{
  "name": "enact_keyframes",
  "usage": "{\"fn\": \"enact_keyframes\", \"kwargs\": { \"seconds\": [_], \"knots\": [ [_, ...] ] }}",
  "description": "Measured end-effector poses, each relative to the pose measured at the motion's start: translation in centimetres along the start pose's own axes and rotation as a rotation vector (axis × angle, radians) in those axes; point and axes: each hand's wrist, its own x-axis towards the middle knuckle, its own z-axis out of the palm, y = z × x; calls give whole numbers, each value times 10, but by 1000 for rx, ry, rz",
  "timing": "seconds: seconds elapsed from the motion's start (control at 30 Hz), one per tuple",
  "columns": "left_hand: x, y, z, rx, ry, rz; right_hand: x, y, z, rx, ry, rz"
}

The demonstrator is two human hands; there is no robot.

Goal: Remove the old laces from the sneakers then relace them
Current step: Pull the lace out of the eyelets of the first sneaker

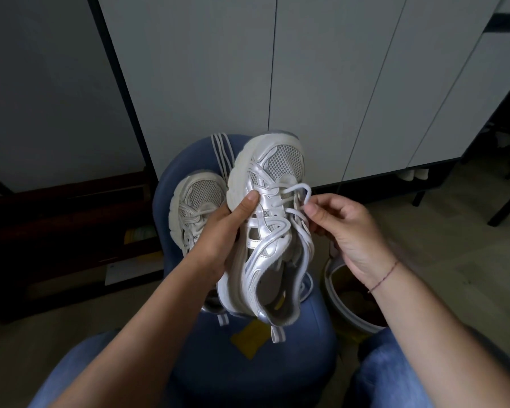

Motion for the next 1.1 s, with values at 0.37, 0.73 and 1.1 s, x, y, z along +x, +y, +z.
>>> {"fn": "enact_keyframes", "kwargs": {
  "seconds": [0.37,0.73,1.1],
  "knots": [
    [-2,0,0,-4,3,0,3,2,-10,51,-82,62],
    [-1,-1,0,-13,12,-6,7,6,-4,152,40,96],
    [-2,0,1,-5,5,3,12,-14,-14,962,64,330]
  ]
}}
